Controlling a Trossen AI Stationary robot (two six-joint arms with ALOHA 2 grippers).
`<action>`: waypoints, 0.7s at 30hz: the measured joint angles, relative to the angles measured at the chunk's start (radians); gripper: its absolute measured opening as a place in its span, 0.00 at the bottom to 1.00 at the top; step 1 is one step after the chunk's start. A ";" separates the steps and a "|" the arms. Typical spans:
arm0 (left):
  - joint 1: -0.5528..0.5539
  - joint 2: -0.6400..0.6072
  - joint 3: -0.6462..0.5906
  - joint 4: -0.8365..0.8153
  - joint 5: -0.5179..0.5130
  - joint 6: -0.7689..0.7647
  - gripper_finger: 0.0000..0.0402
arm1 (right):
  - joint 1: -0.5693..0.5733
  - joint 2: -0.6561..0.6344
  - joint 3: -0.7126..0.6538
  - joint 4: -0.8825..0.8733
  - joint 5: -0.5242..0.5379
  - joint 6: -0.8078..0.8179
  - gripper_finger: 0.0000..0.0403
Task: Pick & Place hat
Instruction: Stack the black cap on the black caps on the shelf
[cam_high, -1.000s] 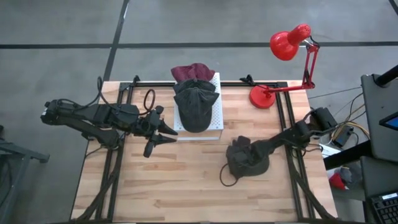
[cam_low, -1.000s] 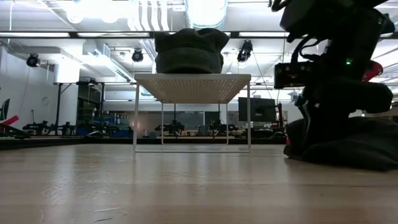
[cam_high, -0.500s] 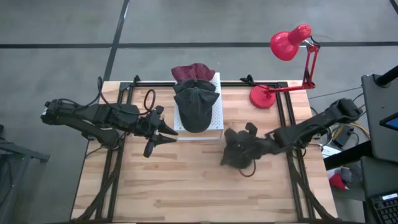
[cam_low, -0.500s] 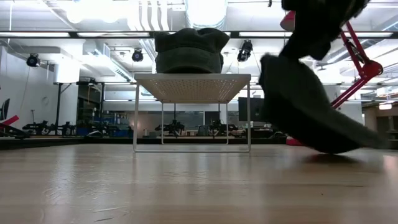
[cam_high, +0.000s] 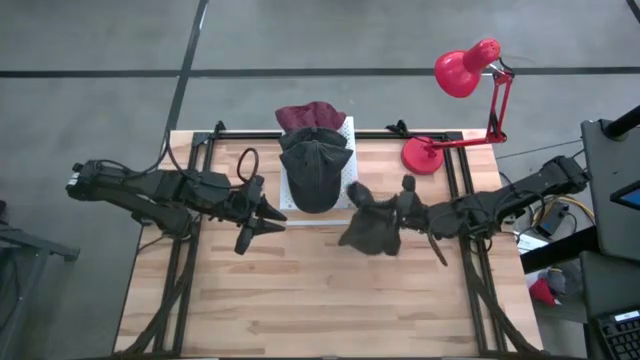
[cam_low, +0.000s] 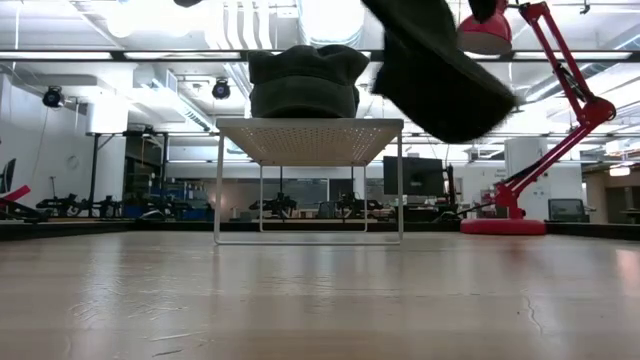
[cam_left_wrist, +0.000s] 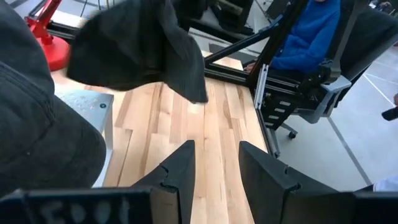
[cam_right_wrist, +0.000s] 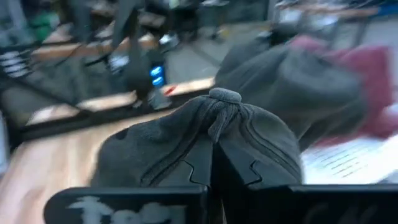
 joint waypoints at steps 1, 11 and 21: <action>0.000 0.000 0.003 0.000 0.000 0.000 0.30 | 0.000 0.006 0.021 0.001 0.039 -0.011 0.02; 0.000 -0.024 0.020 0.008 -0.097 0.036 0.30 | -0.052 0.258 0.357 0.012 0.295 -0.105 0.02; -0.001 -0.070 0.065 0.010 -0.446 0.128 0.30 | -0.122 0.580 0.745 -0.089 0.487 -0.294 0.02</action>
